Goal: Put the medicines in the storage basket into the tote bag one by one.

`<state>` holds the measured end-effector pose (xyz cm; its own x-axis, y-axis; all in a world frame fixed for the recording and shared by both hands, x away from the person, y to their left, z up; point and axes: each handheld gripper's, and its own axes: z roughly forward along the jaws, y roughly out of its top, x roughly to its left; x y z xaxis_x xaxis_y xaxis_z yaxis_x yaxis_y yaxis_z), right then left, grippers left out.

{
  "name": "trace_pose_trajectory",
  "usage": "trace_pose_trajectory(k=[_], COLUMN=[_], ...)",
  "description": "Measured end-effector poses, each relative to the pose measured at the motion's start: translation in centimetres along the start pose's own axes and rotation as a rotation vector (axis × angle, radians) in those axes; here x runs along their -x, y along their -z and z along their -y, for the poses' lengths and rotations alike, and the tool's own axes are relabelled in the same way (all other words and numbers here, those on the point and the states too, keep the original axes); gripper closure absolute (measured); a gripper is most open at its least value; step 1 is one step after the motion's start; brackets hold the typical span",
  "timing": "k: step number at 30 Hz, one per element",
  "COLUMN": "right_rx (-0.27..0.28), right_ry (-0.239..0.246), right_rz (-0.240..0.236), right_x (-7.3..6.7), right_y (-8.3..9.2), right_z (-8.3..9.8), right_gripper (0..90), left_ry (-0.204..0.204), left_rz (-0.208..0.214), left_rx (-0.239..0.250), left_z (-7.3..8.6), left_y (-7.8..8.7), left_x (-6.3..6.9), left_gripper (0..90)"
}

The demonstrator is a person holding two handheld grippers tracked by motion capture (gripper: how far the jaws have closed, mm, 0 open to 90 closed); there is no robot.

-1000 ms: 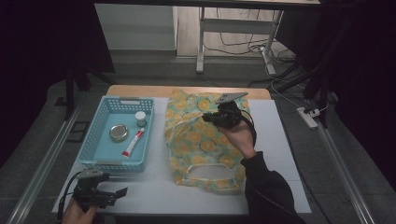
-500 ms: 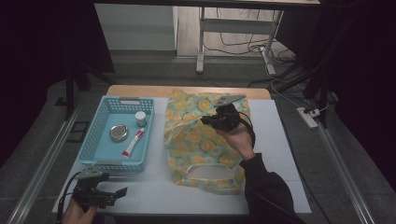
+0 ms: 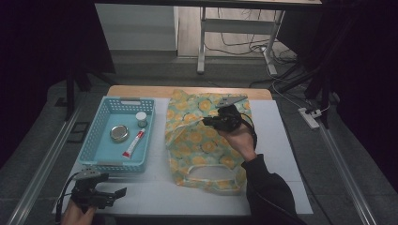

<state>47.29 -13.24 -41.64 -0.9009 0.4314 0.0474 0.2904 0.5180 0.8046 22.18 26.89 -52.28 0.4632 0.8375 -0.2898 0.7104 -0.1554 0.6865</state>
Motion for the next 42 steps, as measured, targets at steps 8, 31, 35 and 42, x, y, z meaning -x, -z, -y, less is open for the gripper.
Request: trace_pose_trajectory(k=[8, 31, 35, 42], right_rx=[-0.006, -0.006, -0.006, -0.011], right_ry=[0.000, -0.013, -0.014, -0.013], right_rz=[-0.001, -0.017, -0.015, -0.015], right_x=[0.0, 0.2, 0.2, 0.2], right_y=[-0.2, -0.2, -0.2, -0.3], right_z=[0.1, 0.2, 0.2, 0.2], right_gripper=[90.0, 90.0, 90.0, 90.0], left_ry=[0.008, -0.028, -0.026, -0.017], left_rz=[-0.001, 0.018, 0.040, 0.026], left_rx=[0.000, 0.040, 0.036, 0.024], left_z=[-0.3, -2.0, -2.2, -3.1], left_y=[0.5, 2.4, 2.4, 2.6], left_x=[0.2, 0.0, -0.4, -0.9], left_gripper=[0.6, 0.0, 0.0, 0.0])
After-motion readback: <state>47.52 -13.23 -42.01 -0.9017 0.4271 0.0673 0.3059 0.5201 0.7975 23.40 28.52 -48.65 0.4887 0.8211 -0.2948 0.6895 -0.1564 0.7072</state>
